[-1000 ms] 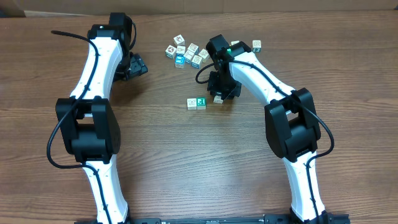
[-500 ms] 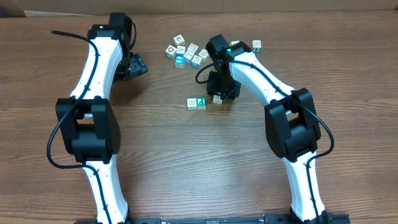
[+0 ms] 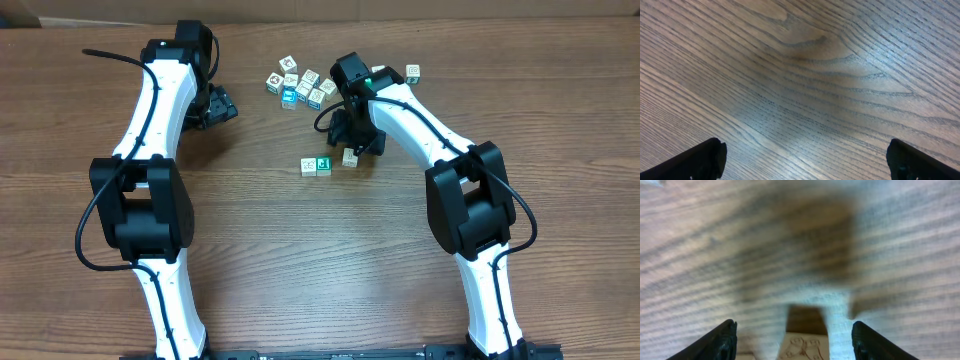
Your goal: Form a horizontal line
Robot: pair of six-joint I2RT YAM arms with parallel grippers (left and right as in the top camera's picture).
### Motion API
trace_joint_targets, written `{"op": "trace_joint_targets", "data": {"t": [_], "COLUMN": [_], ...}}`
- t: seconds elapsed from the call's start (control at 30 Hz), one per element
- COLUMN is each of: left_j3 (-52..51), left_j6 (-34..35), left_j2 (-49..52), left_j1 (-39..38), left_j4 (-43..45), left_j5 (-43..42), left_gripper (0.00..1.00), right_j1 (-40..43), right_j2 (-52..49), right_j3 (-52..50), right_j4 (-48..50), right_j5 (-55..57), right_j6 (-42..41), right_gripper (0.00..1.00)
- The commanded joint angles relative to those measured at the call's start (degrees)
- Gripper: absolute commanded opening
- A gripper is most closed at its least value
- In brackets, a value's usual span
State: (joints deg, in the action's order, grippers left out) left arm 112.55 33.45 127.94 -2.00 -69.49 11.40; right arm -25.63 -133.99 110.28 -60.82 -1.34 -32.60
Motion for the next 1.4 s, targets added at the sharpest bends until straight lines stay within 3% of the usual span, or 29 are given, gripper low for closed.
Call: {"op": "trace_joint_targets", "data": {"t": [0.0, 0.93, 1.03, 1.1, 1.2, 1.37], "left_j3": [1.18, 1.18, 1.18, 1.18, 1.18, 1.18], "left_j6": [-0.24, -0.24, -0.26, -0.26, -0.26, -0.26], "left_j2": [-1.2, -1.2, -1.2, -1.2, -1.2, -1.2], "left_j1": [-0.17, -0.17, -0.17, -0.17, -0.17, -0.17], "left_j4": [-0.11, -0.11, -0.11, -0.09, -0.11, -0.11], "left_j5": [0.59, 0.59, 0.59, 0.59, 0.59, 0.59], "left_gripper": [1.0, 1.0, 1.0, 1.0, 1.0, 1.0], "right_j1": [-0.02, 2.32, 3.04, 3.28, 3.3, 3.21], "right_j2": [1.16, 1.16, 1.16, 1.16, 1.16, 1.16], "right_j3": [0.35, 0.35, 0.35, 0.35, 0.35, 0.35], "right_j4": [1.79, -0.46, -1.9, -3.04, -4.96, -6.93], "right_j5": [1.55, 12.87, 12.87, 12.87, 12.85, 12.55], "right_j6": [-0.2, -5.38, -5.33, -5.31, -5.05, -4.87], "right_gripper": [0.7, 0.62, 0.56, 0.41, 0.29, 0.18]}}
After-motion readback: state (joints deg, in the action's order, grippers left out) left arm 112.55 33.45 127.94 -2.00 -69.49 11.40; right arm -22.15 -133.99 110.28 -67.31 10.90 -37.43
